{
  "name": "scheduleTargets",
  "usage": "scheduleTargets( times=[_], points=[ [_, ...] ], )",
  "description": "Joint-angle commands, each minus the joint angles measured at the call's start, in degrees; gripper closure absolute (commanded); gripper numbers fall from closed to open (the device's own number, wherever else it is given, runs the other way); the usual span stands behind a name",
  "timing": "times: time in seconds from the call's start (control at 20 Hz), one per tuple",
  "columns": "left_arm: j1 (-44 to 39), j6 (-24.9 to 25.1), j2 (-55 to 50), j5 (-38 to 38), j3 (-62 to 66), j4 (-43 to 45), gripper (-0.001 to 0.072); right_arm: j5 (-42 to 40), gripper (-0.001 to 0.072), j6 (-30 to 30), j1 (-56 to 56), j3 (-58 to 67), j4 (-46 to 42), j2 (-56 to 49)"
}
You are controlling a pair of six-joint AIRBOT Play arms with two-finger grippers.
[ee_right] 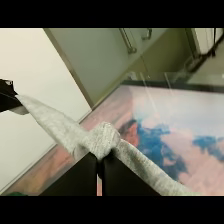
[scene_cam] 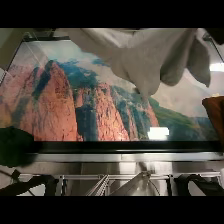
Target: Fold the shirts.
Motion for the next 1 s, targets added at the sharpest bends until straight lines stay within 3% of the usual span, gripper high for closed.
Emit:
scheduleTargets(
  times=[0.0, 0.3, 0.45, 0.65, 0.7, 0.75, 0.8, 0.85, 0.95],
  points=[
    [2.9, 0.4, 10.6, 0.2, -2.6, 0.9, 0.0687, -0.3, 0.0692, -1.7, 0.0, 1.0, -1.5, 8.1],
    [10.0, 4.4, 16.7, 6.1, -16.8, 0.8, 0.0687, 2.4, 0.0692, -0.7, 1.5, 0.8, -9.9, 1.0],
    [10.1, 6.3, 11.3, 6.4, -22.4, 0.9, 0.0687, 0.0, 0.0692, -2.7, 5.4, 0.8, -15.2, -10.0],
    [9.2, 7.4, -1.4, 7.1, -27.8, 1.0, 0.0689, -10.5, 0.0692, -3.0, 8.7, 0.9, -17.0, -26.0],
    [9.2, 7.3, -4.9, 6.1, -28.7, 1.0, 0.0691, -10.3, 0.0645, -3.0, 8.7, 0.9, -16.1, -29.5],
    [9.4, 7.3, -7.8, 4.9, -29.4, 1.0, 0.0692, -9.5, 0.0399, -2.8, 8.7, 0.9, -15.1, -32.4],
    [9.8, 6.7, -10.6, 3.4, -30.1, 1.0, 0.0682, -7.8, 0.0294, -2.1, 8.5, 0.9, -15.0, -34.6],
    [10.3, 6.6, -12.9, 2.5, -30.8, 0.9, 0.0471, -5.7, 0.0294, -1.1, 7.9, 0.9, -15.6, -35.8],
    [12.2, 3.5, -17.4, -0.8, -31.3, 0.9, 0.0151, 1.1, 0.0294, 2.5, 5.3, 0.9, -19.0, -36.3]
  ],
)
